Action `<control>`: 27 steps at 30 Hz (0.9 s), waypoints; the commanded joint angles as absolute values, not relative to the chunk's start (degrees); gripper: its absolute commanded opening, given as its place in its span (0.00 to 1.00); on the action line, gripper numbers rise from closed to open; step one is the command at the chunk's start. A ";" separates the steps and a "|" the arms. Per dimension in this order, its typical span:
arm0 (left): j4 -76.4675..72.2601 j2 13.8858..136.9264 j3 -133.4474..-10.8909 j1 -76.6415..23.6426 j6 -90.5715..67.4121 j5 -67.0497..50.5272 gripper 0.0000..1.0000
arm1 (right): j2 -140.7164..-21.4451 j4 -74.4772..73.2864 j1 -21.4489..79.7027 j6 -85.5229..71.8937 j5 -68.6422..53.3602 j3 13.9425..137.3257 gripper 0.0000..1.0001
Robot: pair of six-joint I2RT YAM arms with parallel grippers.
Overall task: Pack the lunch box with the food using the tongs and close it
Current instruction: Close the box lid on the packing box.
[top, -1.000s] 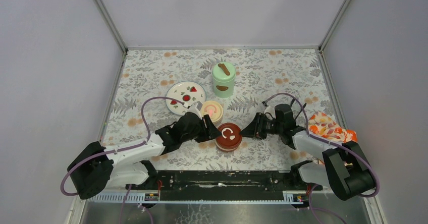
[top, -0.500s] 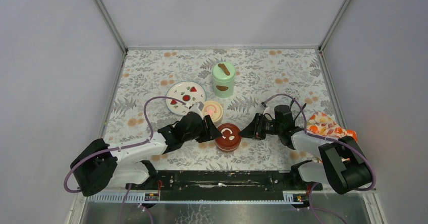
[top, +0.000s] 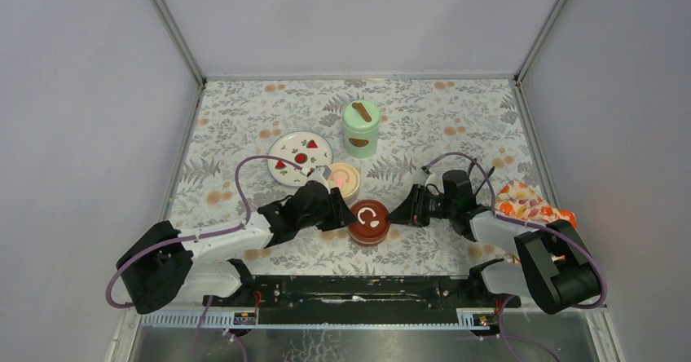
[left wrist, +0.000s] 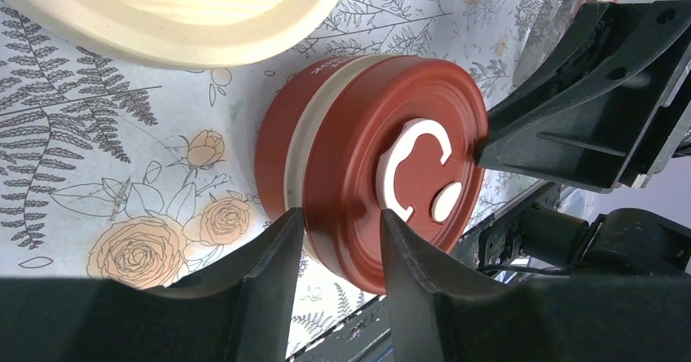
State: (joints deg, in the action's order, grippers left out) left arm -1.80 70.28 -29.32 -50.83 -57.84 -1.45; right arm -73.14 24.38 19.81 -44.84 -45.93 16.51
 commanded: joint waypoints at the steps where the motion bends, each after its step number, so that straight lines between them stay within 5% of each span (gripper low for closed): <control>1: -0.57 70.53 -31.05 -51.26 -56.79 0.88 0.46 | -72.11 22.13 19.60 -42.89 -45.47 18.21 0.26; 10: -0.09 71.76 -31.80 -51.70 -56.93 2.15 0.45 | -71.33 19.04 19.56 -41.32 -44.38 19.41 0.38; 27: 3.59 73.14 -32.90 -51.70 -57.22 3.32 0.45 | -68.78 10.18 19.82 -37.35 -41.45 24.74 0.40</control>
